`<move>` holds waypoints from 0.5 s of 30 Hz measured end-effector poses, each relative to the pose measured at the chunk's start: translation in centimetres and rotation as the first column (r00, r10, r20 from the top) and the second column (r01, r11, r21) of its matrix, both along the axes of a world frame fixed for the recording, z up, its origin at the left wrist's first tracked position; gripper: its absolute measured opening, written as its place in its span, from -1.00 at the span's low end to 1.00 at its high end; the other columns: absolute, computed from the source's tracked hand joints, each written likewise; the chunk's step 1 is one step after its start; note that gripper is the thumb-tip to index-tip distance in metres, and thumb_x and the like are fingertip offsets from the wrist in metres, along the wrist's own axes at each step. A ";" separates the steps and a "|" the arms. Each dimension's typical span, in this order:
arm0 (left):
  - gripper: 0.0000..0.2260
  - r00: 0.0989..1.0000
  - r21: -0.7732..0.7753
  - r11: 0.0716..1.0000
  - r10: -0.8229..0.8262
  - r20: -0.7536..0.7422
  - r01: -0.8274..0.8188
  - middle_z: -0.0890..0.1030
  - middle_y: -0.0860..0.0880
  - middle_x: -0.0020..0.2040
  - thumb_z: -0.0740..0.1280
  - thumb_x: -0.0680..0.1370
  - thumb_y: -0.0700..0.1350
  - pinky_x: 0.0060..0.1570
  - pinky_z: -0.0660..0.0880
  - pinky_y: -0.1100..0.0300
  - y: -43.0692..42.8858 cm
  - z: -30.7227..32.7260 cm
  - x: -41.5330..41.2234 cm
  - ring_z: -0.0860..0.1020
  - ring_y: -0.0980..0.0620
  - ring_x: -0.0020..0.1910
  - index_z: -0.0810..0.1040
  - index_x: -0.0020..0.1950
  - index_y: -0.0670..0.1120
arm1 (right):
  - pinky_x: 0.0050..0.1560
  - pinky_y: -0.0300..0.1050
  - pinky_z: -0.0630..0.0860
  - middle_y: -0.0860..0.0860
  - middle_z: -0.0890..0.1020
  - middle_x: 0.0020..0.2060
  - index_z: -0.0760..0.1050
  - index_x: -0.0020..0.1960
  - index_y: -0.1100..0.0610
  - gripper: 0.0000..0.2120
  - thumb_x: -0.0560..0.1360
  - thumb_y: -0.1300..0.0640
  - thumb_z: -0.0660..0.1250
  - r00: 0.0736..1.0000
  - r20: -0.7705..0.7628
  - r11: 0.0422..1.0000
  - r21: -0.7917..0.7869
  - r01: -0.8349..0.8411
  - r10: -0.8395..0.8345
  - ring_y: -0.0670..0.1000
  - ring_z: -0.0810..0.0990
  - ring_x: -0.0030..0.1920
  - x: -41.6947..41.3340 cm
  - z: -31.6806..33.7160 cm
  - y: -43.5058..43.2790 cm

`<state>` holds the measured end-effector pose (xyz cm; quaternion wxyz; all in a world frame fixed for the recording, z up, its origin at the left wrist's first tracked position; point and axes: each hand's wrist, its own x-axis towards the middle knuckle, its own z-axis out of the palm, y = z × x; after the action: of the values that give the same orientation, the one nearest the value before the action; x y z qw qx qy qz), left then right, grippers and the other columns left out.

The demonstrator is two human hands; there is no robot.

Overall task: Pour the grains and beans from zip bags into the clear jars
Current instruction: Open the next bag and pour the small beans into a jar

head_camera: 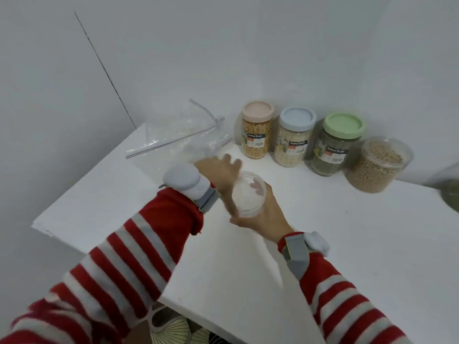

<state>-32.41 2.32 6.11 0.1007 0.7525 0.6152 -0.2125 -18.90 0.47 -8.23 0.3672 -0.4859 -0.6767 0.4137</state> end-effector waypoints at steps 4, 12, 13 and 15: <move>-0.05 0.982 -0.078 0.985 -0.143 0.119 0.153 0.33 -0.04 0.29 0.63 0.23 0.08 0.11 0.46 0.03 1.0 -2.6 2.8 0.38 -0.07 0.21 0.13 0.47 0.16 | 0.21 -0.08 0.49 -0.16 0.43 0.16 0.30 0.31 -0.04 -0.15 0.16 0.16 0.68 0.998 0.000 0.998 -0.014 -0.062 0.062 -0.13 0.47 0.17 1.9 0.5 0.1; -0.28 0.412 0.113 0.878 0.101 0.906 -0.464 0.34 -0.07 0.28 0.55 0.36 0.11 0.20 0.52 0.00 0.2 -5.1 -1.7 0.50 -0.04 0.22 0.16 0.34 0.11 | 0.39 -0.15 0.24 0.03 0.30 0.44 0.07 0.53 0.10 0.16 0.13 0.05 0.70 0.989 -0.024 0.986 -0.091 0.142 -0.145 0.00 0.27 0.43 4.6 -0.6 2.0; -0.28 0.331 0.115 0.840 0.081 0.940 -0.530 0.37 -0.05 0.25 0.58 0.31 0.12 0.23 0.51 -0.02 -0.7 -7.5 -2.5 0.50 -0.07 0.23 0.19 0.26 0.09 | 0.40 -0.17 0.21 0.05 0.26 0.47 0.03 0.54 0.11 0.19 0.13 0.07 0.70 0.990 -0.025 0.985 -0.108 0.136 -0.139 0.03 0.25 0.46 4.7 -0.5 2.6; -0.27 0.323 0.089 0.776 0.154 0.934 -0.625 0.40 -0.03 0.16 0.60 0.23 0.20 0.19 0.46 0.07 -2.7 -12.4 -2.8 0.48 -0.07 0.20 0.22 0.15 0.03 | 0.48 -0.10 0.13 0.07 0.15 0.54 -0.11 0.57 0.13 0.33 0.09 0.01 0.71 0.989 0.023 0.979 -0.146 0.145 -0.143 0.07 0.13 0.53 4.8 0.0 3.0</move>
<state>-35.21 -0.34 -6.28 0.2865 0.5695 0.6630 0.3925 -14.08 3.50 -8.27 0.3553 -0.5620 -0.6093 0.4321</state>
